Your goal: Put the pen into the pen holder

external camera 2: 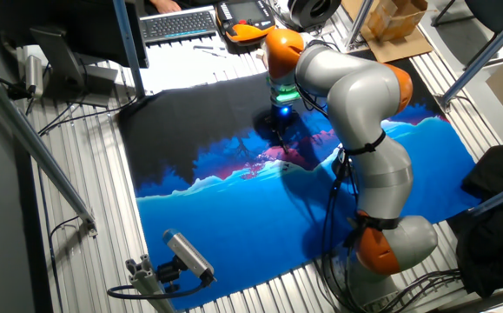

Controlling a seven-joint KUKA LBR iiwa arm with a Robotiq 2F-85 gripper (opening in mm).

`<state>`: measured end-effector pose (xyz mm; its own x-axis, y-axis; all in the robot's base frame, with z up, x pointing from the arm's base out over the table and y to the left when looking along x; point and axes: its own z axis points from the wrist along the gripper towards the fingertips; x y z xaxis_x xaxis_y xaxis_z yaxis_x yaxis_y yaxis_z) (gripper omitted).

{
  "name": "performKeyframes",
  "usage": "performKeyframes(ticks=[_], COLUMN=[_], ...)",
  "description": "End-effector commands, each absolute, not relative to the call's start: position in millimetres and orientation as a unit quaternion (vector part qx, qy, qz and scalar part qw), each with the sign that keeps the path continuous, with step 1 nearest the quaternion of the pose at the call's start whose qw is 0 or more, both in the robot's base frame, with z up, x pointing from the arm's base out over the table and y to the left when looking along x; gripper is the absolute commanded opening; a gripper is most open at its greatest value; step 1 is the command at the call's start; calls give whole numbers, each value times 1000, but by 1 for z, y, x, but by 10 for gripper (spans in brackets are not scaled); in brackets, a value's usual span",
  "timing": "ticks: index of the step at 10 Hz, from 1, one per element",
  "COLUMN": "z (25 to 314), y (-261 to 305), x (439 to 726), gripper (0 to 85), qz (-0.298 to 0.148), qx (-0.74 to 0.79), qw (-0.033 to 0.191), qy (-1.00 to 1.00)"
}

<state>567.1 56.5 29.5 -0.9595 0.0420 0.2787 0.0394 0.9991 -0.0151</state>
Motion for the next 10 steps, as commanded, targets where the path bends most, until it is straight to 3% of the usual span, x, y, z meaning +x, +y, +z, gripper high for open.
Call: performKeyframes(ticks=[1, 9, 10], z=[29, 24, 24], y=[57, 54, 54], x=[566, 564, 564], gripper=[340, 340, 170], qz=[6, 10, 10], qx=[-20, -8, -4], qw=[141, 130, 130], qy=[-990, -991, -991])
